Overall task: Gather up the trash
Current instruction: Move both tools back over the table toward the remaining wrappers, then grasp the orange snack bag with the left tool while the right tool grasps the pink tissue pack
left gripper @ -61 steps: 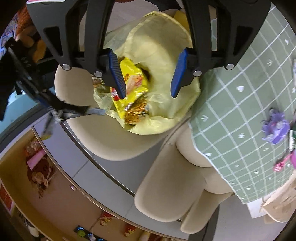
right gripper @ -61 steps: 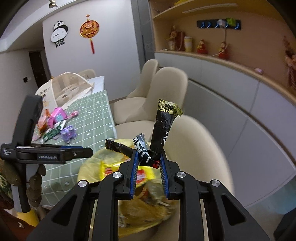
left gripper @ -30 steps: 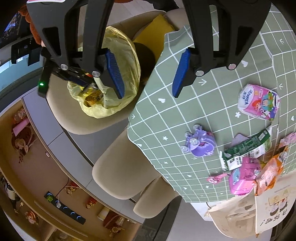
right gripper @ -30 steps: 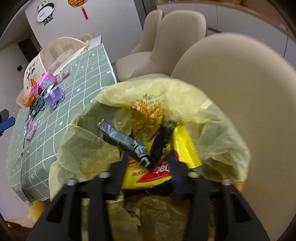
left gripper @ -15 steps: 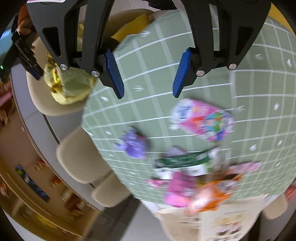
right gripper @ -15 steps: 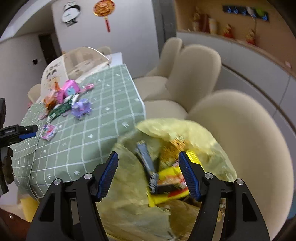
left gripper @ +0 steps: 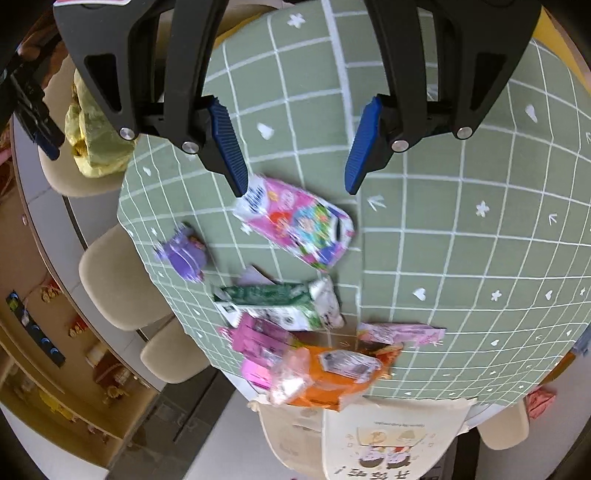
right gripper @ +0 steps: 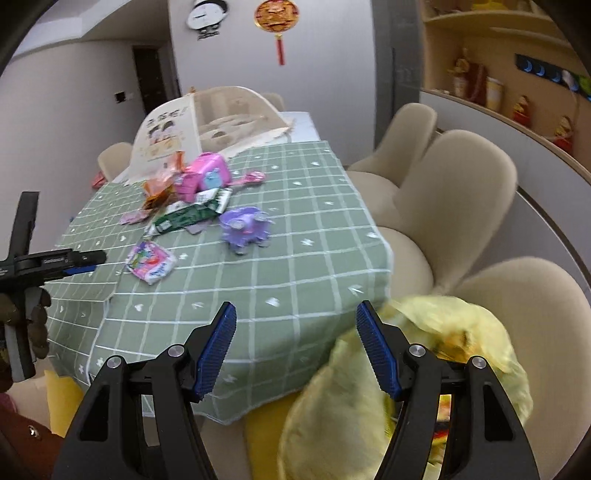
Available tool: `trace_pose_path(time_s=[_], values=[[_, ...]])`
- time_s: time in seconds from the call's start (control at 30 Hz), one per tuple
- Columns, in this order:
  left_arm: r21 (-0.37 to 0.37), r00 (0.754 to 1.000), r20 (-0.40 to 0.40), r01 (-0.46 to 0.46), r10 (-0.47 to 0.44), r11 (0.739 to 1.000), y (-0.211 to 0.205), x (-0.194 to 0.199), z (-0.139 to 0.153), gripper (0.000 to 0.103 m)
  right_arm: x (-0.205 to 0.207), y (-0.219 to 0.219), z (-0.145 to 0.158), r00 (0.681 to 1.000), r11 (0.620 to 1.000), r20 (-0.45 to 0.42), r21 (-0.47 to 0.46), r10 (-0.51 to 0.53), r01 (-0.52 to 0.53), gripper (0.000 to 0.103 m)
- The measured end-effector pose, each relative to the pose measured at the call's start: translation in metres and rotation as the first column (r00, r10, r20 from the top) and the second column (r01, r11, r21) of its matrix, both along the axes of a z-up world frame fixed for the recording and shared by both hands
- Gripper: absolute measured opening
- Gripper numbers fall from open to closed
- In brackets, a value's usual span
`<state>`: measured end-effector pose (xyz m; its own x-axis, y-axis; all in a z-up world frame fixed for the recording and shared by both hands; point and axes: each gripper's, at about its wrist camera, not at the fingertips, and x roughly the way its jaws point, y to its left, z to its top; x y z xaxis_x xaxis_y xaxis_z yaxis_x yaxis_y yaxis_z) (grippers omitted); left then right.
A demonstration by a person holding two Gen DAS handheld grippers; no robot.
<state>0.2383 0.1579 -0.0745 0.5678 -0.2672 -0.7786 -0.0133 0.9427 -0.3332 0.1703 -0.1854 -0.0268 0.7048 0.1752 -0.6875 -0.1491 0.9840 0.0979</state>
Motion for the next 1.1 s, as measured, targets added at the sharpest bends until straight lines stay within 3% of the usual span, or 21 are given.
trace_pose_path(time_s=[0.3,0.43,0.63,0.73,0.8,0.83,0.87,0.93,1.1], values=[[-0.087,0.997,0.062,-0.041,0.046,0.995,0.033,0.07,0.017,0.053,0.038,0.035,-0.012,0.996,0.998,-0.084,0.056,0.008,-0.003,0.064],[-0.173,0.991,0.05,-0.117,0.128,0.978,0.055,0.114,0.014,0.054,0.052,0.046,-0.018,0.993,0.999,-0.12,0.038,-0.015,0.02,0.064],[-0.338,0.958,-0.097,-0.287,0.27,0.896,0.091,0.174,-0.024,0.054,0.075,0.062,-0.023,0.977,0.989,-0.168,-0.093,-0.132,0.118,0.064],[-0.378,0.933,-0.188,-0.356,0.306,0.855,0.1,0.194,-0.047,0.054,0.079,0.064,-0.021,0.979,0.988,-0.156,-0.098,-0.133,0.118,0.064],[-0.403,0.927,-0.228,-0.369,0.299,0.837,0.103,0.2,-0.054,0.045,0.08,0.065,-0.02,0.984,0.993,-0.143,-0.077,-0.103,0.093,0.064],[-0.413,0.927,-0.237,-0.367,0.29,0.833,0.104,0.202,-0.056,0.034,0.08,0.066,-0.019,0.987,0.995,-0.134,-0.064,-0.091,0.083,0.064],[-0.42,0.93,-0.24,-0.359,0.28,0.833,0.104,0.202,-0.056,0.024,0.083,0.067,-0.019,0.988,0.996,-0.13,-0.05,-0.082,0.076,0.064],[-0.412,0.943,-0.218,-0.321,0.25,0.853,0.106,0.2,-0.048,0.013,0.09,0.07,-0.021,0.988,0.998,-0.143,-0.011,-0.056,0.055,0.064],[-0.362,0.977,-0.121,-0.206,0.173,0.909,0.113,0.166,-0.009,0.004,0.109,0.087,-0.029,0.985,1.0,-0.17,0.004,0.014,-0.014,0.064]])
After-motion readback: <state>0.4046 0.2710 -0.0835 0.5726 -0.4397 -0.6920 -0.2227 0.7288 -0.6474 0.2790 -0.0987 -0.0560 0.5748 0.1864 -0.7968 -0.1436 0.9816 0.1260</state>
